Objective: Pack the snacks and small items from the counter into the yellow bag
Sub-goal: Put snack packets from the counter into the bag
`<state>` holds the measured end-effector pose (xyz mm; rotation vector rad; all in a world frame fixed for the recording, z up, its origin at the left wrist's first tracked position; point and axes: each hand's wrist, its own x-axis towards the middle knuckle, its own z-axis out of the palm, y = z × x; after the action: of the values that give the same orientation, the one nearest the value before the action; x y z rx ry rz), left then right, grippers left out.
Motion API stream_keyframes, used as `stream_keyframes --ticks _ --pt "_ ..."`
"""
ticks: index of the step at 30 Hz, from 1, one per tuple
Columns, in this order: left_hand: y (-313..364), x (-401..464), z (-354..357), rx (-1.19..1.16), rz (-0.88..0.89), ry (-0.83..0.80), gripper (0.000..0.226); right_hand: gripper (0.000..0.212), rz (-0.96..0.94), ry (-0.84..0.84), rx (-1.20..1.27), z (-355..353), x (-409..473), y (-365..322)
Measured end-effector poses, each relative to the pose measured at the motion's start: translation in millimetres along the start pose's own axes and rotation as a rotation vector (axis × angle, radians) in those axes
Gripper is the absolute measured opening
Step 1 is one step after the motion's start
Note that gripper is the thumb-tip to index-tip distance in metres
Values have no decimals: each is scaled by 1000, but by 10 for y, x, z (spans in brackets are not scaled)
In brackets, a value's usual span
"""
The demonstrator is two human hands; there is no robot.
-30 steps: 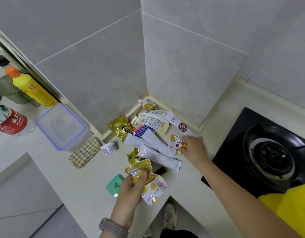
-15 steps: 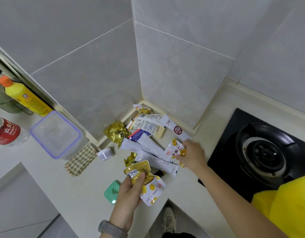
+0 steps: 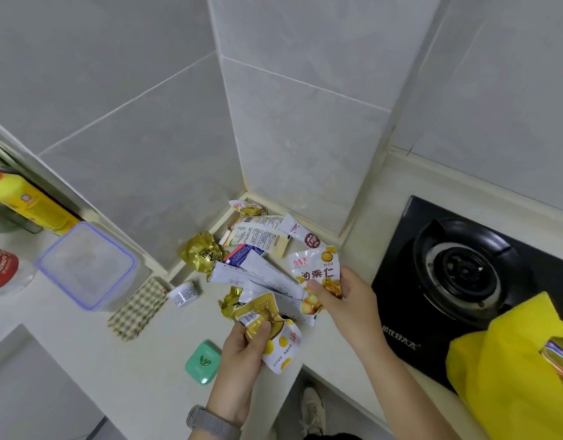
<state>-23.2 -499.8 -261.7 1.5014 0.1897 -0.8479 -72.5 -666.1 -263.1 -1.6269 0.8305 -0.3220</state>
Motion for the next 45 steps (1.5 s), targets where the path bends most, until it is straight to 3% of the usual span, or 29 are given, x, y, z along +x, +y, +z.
stream_keyframes --ticks 9,20,25,33,36,45 --pt "117 -133 134 -133 71 -56 19 19 276 -91 417 -166 -504 -78" --pt "164 -378 279 -160 128 -195 23 28 289 -47 492 -109 -700 -137" --pt "155 -457 279 -66 201 -231 44 36 272 12 572 -100 -808 -122" --pt "80 -523 235 -4 247 -249 35 40 249 -92 622 -185 -1092 -119" --pt "17 -575 284 39 229 -320 33 43 244 -19 682 -230 -1235 -77" --pt "-217 -754 611 195 99 -517 19 25 280 334 838 -542 -1695 151"
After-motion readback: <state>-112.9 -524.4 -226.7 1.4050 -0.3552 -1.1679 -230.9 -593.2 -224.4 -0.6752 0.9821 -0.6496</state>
